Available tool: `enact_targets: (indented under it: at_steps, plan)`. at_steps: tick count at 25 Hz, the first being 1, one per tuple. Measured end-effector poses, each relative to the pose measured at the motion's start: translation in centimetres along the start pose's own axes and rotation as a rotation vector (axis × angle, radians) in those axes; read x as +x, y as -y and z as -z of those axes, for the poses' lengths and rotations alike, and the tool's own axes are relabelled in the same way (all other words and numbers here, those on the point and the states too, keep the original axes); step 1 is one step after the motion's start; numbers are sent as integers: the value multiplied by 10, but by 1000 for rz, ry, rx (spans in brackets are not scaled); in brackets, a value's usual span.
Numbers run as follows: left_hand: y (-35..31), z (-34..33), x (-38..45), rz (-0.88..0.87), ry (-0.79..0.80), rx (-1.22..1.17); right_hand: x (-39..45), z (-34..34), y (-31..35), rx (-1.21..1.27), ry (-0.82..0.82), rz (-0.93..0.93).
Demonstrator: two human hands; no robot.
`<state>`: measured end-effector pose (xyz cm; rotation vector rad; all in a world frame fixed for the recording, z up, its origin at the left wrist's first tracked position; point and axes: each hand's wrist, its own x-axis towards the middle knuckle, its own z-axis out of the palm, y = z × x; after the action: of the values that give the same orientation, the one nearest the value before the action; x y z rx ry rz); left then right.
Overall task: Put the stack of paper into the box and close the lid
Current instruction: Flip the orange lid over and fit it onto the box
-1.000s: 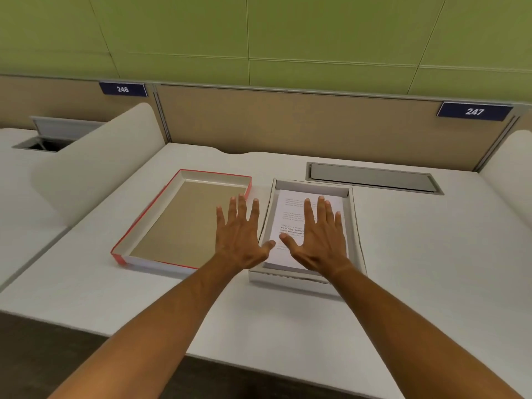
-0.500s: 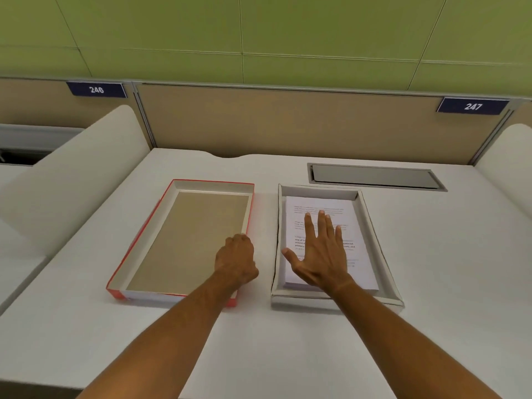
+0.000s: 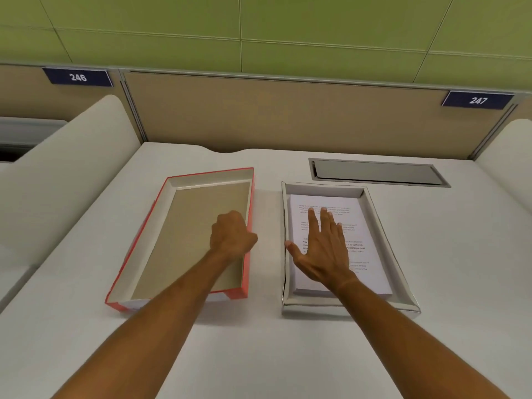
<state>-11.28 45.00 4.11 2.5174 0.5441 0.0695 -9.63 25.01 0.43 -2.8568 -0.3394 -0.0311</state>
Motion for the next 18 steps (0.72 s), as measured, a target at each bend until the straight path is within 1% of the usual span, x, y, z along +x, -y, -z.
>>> enact_targets:
  at_steps: [2, 4, 6, 8, 10, 11, 13, 14, 16, 18]
  plan:
    - [-8, 34, 5, 5, -69, -155, 7, 3, 4, 74, 6, -6]
    - [-16, 74, 8, 8, -129, -370, 12, 7, 12, 209, 6, -13]
    - [-22, 113, 8, 28, -143, -593, 18, 11, 22, 366, 8, -19]
    - [-29, 145, 0, 28, -128, -782, 25, 15, 33, 589, 35, -70]
    - [-33, 168, -11, 42, -107, -1011, 32, 19, 40, 912, 106, -193]
    - [-35, 179, -15, 66, -75, -1133, 35, 20, 41, 1079, 167, -270]
    - [-30, 199, -21, 101, 63, -1314, 36, 21, 39, 1320, 324, -405]
    - [-26, 207, -22, 105, 136, -1341, 36, 20, 37, 1416, 399, -452]
    - [-17, 216, -27, 106, 233, -1299, 34, 19, 32, 1604, 510, -488]
    - [-7, 210, -28, 83, 249, -1247, 33, 18, 28, 1739, 511, -491]
